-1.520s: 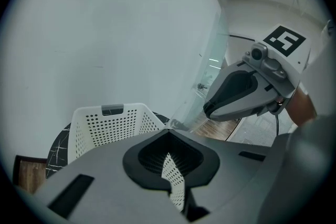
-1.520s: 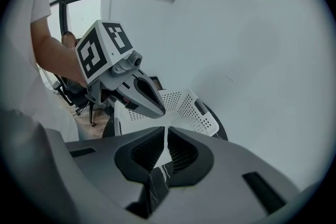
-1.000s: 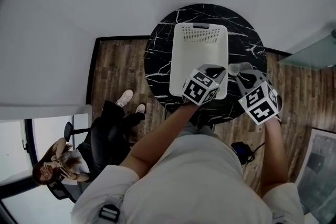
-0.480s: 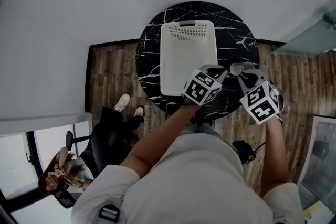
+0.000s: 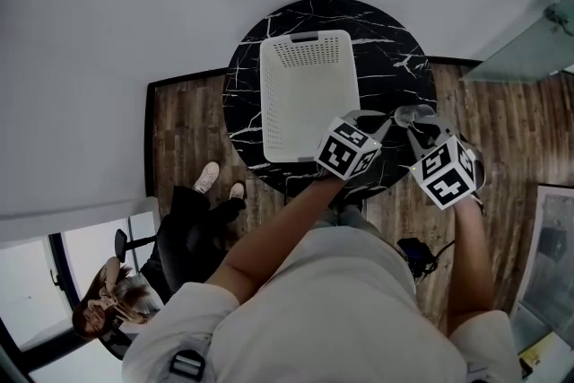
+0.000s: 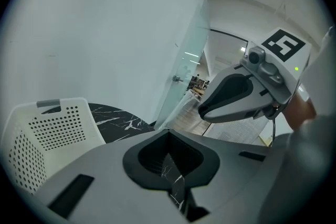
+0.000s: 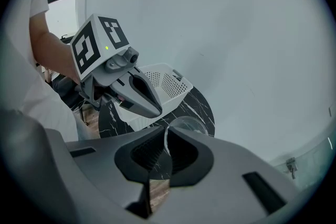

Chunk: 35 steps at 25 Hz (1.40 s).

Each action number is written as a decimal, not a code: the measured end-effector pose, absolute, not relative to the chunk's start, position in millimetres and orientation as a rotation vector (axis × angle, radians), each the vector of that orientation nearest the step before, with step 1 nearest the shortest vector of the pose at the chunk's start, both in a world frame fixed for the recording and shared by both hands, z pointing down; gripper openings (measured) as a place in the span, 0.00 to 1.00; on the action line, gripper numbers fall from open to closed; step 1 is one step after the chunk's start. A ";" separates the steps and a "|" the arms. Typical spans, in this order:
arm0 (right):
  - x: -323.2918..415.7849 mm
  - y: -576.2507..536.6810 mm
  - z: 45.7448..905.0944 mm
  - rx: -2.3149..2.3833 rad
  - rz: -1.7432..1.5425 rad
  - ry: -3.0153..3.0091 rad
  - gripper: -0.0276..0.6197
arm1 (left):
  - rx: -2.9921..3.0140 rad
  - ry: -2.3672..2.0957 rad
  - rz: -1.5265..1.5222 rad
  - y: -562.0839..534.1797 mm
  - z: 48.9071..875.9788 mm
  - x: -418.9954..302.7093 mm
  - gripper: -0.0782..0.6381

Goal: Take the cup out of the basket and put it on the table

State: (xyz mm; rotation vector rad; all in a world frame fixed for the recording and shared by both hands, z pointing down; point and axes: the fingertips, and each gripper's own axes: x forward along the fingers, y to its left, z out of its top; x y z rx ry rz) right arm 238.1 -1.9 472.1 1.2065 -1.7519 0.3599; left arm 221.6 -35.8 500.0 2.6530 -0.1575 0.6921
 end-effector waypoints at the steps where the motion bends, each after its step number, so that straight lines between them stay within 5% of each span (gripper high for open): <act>1: 239.5 -0.9 474.8 1.203 0.363 -1.750 0.08 | 2.644 -0.161 0.688 -34.8 501.3 222.3 0.10; 35: 259.5 26.4 584.5 0.974 0.454 -1.743 0.08 | 2.413 -0.180 0.685 24.3 574.1 236.7 0.10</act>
